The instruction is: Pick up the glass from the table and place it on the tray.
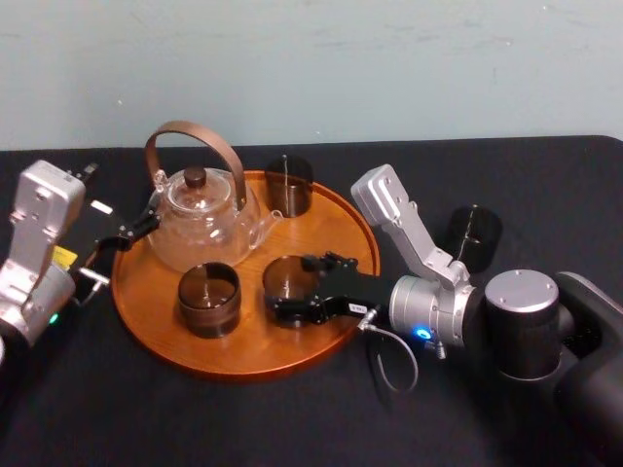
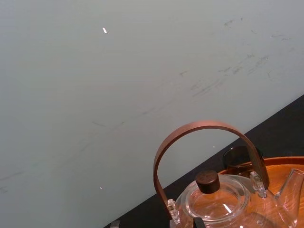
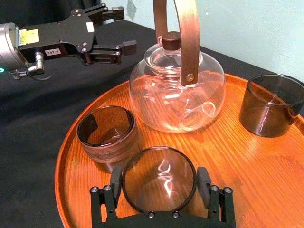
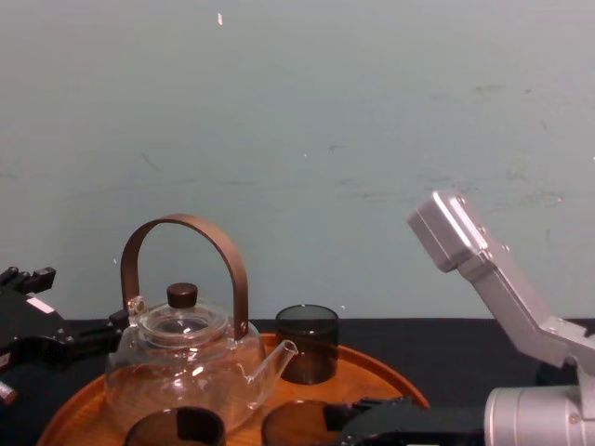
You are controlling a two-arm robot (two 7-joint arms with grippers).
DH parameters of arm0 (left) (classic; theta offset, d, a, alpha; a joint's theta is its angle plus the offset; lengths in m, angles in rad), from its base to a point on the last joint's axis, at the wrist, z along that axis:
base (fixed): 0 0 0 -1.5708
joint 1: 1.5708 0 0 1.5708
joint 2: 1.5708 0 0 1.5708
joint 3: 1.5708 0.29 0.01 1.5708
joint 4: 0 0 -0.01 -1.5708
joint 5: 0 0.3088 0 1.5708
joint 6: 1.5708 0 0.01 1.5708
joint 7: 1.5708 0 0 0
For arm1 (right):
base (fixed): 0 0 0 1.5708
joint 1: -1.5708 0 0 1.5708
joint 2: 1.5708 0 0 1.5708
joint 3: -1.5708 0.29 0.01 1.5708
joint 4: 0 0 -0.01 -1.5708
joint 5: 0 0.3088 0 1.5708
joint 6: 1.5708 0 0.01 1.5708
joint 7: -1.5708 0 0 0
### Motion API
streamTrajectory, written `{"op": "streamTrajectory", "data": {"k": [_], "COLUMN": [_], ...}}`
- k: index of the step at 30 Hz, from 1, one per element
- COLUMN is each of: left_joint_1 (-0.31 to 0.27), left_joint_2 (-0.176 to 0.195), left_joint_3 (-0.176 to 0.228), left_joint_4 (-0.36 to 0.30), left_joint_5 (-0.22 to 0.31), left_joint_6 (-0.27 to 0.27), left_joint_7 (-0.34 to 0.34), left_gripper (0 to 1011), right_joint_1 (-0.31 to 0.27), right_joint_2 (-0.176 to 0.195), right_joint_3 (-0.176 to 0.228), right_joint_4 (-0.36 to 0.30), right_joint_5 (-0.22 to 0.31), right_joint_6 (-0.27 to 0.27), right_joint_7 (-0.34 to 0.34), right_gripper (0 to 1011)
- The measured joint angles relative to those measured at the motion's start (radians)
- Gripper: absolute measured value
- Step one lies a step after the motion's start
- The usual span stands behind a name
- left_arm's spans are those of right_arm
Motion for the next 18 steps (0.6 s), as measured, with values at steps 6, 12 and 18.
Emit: {"op": "streamTrajectory", "data": {"k": [6, 12, 18], "left_joint_1": [0.000, 0.000, 0.000], "left_joint_2": [0.000, 0.000, 0.000], "left_joint_3": [0.000, 0.000, 0.000], "left_joint_4": [0.000, 0.000, 0.000], "left_joint_5": [0.000, 0.000, 0.000], "left_joint_6": [0.000, 0.000, 0.000], "left_joint_7": [0.000, 0.000, 0.000], "left_gripper": [1001, 1001, 1001], "right_joint_1": [-0.001, -0.007, -0.013], "right_joint_2": [0.001, 0.003, 0.012], "right_joint_3": [0.002, 0.008, 0.011], "right_joint_4": [0.000, -0.003, -0.012], "right_joint_5": [0.002, 0.016, 0.025], "right_joint_6": [0.000, -0.003, -0.007], "right_joint_7": [0.000, 0.001, 0.001], "right_gripper": [1003, 1002, 1002]}}
